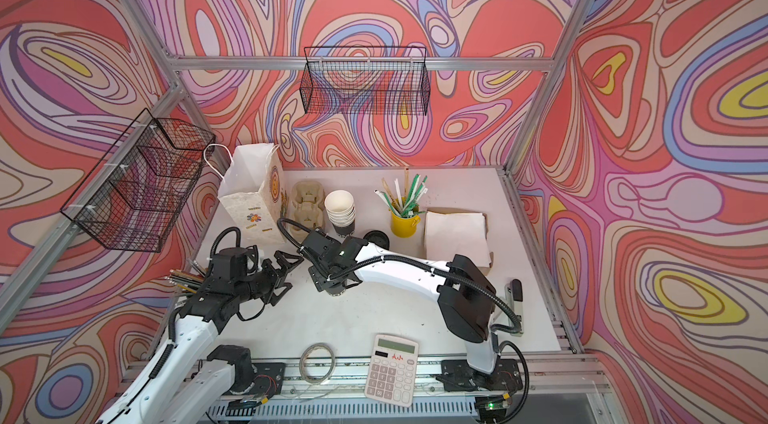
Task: Pack a coffee takeout order
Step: Pick up the coffee cup from the center of the table.
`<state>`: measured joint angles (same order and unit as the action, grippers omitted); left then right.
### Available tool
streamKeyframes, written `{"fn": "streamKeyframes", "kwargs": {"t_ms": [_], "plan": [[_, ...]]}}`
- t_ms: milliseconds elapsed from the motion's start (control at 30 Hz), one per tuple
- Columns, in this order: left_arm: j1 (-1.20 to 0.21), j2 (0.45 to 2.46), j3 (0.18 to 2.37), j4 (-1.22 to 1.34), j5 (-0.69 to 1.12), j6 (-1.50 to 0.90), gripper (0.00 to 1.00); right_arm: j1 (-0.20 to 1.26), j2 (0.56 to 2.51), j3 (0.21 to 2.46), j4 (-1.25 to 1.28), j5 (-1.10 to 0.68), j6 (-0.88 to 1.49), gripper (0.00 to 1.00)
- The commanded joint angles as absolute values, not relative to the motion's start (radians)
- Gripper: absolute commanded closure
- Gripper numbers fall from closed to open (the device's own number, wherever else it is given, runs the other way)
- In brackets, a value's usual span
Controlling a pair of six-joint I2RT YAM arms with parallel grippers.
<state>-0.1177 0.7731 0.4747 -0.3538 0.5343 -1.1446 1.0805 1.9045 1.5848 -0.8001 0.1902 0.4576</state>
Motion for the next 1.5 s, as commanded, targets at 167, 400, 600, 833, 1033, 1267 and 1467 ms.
{"fn": "streamKeyframes", "kwargs": {"t_ms": [167,400,600,833,1033,1267,1467], "plan": [[-0.112,0.76,0.458,-0.347,0.521,-1.141,0.0,1.082,2.015,1.458,-0.978,0.188,0.468,0.23],[-0.112,0.766,0.453,-0.336,0.529,-1.143,0.0,1.082,2.048,1.454,-0.994,0.167,0.459,0.26],[-0.112,0.759,0.453,-0.338,0.53,-1.144,0.0,1.082,2.048,1.468,-1.002,0.168,0.456,0.27],[-0.112,0.758,0.451,-0.324,0.538,-1.146,0.0,1.082,2.05,1.477,-0.996,0.161,0.454,0.28],[-0.112,0.759,0.449,-0.3,0.56,-1.141,0.0,1.081,2.005,1.487,-0.949,0.166,0.46,0.3],[-0.114,0.774,0.439,-0.246,0.594,-1.146,0.0,1.081,1.967,1.553,-0.948,0.188,0.465,0.3],[-0.117,0.778,0.44,-0.197,0.64,-1.135,0.0,1.082,1.923,1.58,-0.937,0.192,0.471,0.3]]}}
